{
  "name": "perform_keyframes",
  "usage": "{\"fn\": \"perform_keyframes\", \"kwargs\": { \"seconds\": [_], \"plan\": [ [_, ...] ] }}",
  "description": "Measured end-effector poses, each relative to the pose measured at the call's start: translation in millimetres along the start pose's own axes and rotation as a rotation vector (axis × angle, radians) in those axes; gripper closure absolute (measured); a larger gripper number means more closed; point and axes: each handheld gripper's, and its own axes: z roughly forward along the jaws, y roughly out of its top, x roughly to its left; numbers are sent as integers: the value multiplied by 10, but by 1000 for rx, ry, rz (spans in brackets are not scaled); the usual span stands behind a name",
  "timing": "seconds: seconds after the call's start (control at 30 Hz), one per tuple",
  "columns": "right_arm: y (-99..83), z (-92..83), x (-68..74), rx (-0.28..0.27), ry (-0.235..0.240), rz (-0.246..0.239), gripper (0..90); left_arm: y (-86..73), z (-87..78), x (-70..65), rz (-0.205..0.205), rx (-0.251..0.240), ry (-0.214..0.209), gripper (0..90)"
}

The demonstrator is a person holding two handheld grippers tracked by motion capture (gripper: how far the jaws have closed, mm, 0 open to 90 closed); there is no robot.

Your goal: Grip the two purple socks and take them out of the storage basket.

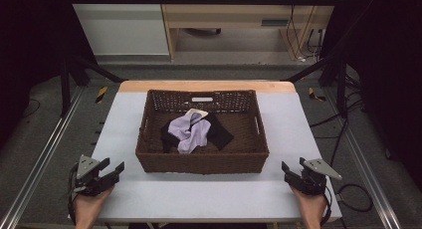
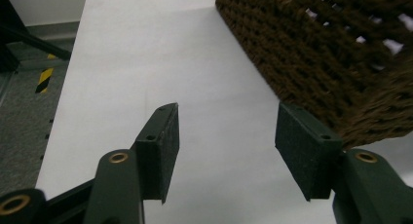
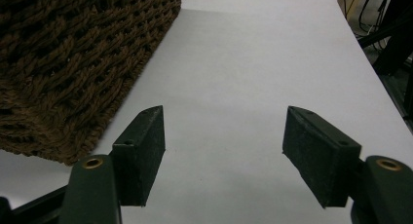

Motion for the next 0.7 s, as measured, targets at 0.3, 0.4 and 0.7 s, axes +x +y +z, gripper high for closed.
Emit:
{"fn": "perform_keyframes", "kwargs": {
  "seconds": [0.3,0.4,0.7],
  "plan": [
    [-21,-9,-18,-17,26,4,288,74,-107,-92,-62,-82,-67,393],
    [-22,-20,-13,-29,27,1,288,102,-140,-104,-61,-97,-72,391],
    [-37,3,-19,-35,34,-3,273,248,-276,-142,-55,-169,-71,373]
  ]
}}
